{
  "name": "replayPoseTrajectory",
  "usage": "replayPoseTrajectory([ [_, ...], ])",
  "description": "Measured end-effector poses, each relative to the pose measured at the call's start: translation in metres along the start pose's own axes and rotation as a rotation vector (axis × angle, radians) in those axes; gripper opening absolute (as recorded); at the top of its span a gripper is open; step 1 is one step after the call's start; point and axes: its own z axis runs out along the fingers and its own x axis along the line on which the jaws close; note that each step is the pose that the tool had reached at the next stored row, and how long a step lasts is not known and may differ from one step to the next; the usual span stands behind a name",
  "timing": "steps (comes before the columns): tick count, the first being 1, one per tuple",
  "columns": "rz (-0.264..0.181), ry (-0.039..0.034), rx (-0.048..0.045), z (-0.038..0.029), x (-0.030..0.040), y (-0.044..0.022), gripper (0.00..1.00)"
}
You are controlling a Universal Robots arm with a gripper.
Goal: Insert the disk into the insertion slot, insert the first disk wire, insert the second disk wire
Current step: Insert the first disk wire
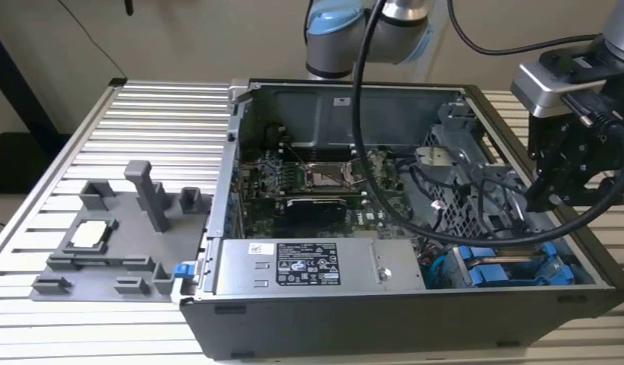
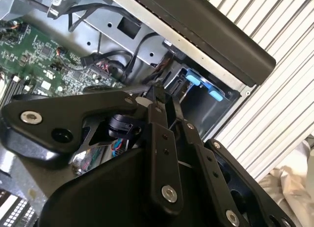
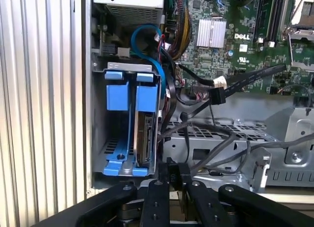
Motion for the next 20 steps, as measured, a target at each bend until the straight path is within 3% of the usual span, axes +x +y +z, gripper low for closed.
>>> replayPoseTrajectory([
  [5,0.001,0.0019,-0.0355,0.0031,0.0005,-0.0054,0.20],
  [9,0.002,0.0013,-0.0523,0.0066,0.0008,-0.0066,0.20],
  [14,0.003,0.0008,-0.0629,0.0119,0.0040,-0.0090,0.20],
  [20,0.004,0.0007,-0.0654,0.0194,0.0078,-0.0096,0.20],
])
